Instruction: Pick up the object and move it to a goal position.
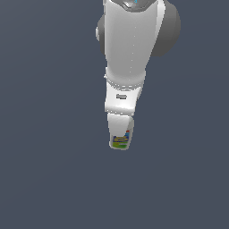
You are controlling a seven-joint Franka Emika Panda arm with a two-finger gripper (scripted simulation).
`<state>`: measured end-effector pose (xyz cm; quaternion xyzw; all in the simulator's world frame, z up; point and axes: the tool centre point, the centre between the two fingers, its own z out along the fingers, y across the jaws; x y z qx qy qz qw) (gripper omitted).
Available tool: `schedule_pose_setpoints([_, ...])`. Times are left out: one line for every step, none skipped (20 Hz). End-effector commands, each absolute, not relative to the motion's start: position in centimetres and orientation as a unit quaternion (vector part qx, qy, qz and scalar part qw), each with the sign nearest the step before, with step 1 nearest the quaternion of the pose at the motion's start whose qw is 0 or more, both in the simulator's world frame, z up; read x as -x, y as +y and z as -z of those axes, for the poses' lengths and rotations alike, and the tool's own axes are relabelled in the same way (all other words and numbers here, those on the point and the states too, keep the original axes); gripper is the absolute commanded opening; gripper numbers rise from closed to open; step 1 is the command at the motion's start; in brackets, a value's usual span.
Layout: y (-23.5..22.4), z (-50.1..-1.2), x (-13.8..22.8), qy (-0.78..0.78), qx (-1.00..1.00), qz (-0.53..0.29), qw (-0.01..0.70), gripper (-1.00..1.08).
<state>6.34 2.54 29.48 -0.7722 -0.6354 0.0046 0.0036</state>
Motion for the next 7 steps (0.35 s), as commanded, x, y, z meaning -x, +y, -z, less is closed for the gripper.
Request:
schedule_pose_setpoints([3.27, -31.24, -6.34, -0.635, 0.773, 0.0, 0.0, -1.0])
schedule_pose_setpoints([3.45, -31.5, -6.32, -0.635, 0.773, 0.0, 0.0, -1.0])
schedule_pose_setpoints([3.57, -31.67, -6.32, -0.635, 0.773, 0.0, 0.0, -1.0])
schedule_pose_setpoints([3.65, -31.78, -6.34, -0.635, 0.773, 0.0, 0.0, -1.0])
schedule_pose_setpoints([3.69, -31.82, -6.38, -0.635, 0.773, 0.0, 0.0, -1.0])
schedule_pose_setpoints([3.68, -31.8, -6.42, -0.635, 0.773, 0.0, 0.0, -1.0])
schedule_pose_setpoints([3.68, -31.78, -6.43, -0.635, 0.773, 0.0, 0.0, -1.0])
